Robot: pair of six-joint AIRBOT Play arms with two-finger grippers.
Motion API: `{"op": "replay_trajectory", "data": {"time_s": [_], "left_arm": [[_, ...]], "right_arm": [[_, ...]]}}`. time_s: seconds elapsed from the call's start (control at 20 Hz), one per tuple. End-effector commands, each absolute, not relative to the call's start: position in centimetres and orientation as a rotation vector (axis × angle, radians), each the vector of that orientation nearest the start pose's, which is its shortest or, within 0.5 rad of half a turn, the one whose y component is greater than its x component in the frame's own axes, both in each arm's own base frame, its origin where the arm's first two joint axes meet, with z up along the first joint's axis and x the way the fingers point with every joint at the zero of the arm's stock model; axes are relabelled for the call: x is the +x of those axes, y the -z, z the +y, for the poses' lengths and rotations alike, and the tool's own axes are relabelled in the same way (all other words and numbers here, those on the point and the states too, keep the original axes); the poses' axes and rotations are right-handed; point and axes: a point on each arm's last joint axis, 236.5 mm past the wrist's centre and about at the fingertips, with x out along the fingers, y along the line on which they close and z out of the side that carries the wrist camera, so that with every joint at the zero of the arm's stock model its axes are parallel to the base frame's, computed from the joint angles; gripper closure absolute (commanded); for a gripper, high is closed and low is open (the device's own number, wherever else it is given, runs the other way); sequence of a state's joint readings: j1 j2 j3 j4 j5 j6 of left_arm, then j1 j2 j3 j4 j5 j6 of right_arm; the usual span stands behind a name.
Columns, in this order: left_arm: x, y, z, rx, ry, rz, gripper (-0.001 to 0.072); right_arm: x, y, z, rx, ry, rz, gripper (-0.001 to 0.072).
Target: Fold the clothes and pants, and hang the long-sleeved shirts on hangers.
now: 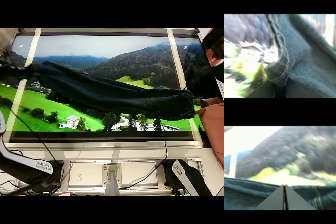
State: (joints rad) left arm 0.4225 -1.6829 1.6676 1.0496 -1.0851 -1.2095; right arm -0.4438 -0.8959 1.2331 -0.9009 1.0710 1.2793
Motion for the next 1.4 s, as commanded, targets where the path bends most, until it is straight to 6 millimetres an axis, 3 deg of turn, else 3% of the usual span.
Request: {"op": "replay_trajectory", "data": {"time_s": [0.0, 0.05, 0.15, 0.35, 0.5, 0.6, 0.7, 0.9, 1.1, 1.2, 1.35], "left_arm": [[48.7, -12.6, 13.8, -0.238, -0.045, 0.879, 0.0685], [47.7, -14.0, 13.4, -0.231, -0.044, 0.873, 0.0685], [45.8, -16.0, 12.3, -0.217, -0.025, 0.879, 0.0685], [44.1, -18.9, 11.5, -0.197, -0.022, 0.842, 0.0685], [43.4, -19.9, 10.4, -0.263, -0.021, 0.835, 0.0684], [43.3, -20.2, 9.1, -0.296, 0.026, 0.838, 0.0684], [43.4, -20.5, 8.4, -0.317, 0.051, 0.826, 0.0684], [43.7, -21.0, 7.3, -0.349, 0.09, 0.808, 0.0684], [44.1, -22.1, 5.3, -0.404, 0.163, 0.778, 0.0684], [44.2, -22.1, 4.3, -0.401, 0.189, 0.781, 0.0684], [44.3, -21.1, 1.4, -0.389, 0.248, 0.817, 0.0684]], "right_arm": [[40.2, -25.9, 3.7, 0.367, -0.28, 0.47, 0.066], [41.0, -25.5, 6.4, 0.426, -0.32, 0.485, 0.066], [42.9, -22.9, 12.7, 0.458, -0.419, 0.545, 0.0661], [45.1, -11.8, 27.8, 0.498, -0.562, 0.745, 0.0662], [43.3, -4.3, 39.3, 0.541, -0.658, 0.885, 0.0662], [41.1, -1.3, 45.9, 0.506, -0.758, 0.972, 0.0663], [39.6, -0.1, 50.7, 0.466, -0.855, 1.02, 0.0663], [40.0, 0.6, 56.2, 0.587, -0.873, 1.064, 0.0665], [36.9, 2.3, 60.3, 0.651, -0.903, 1.142, 0.0665], [35.2, 3.0, 61.0, 0.609, -0.925, 1.164, 0.0665], [35.9, 3.3, 59.4, 0.556, -0.921, 1.192, 0.0663]]}}
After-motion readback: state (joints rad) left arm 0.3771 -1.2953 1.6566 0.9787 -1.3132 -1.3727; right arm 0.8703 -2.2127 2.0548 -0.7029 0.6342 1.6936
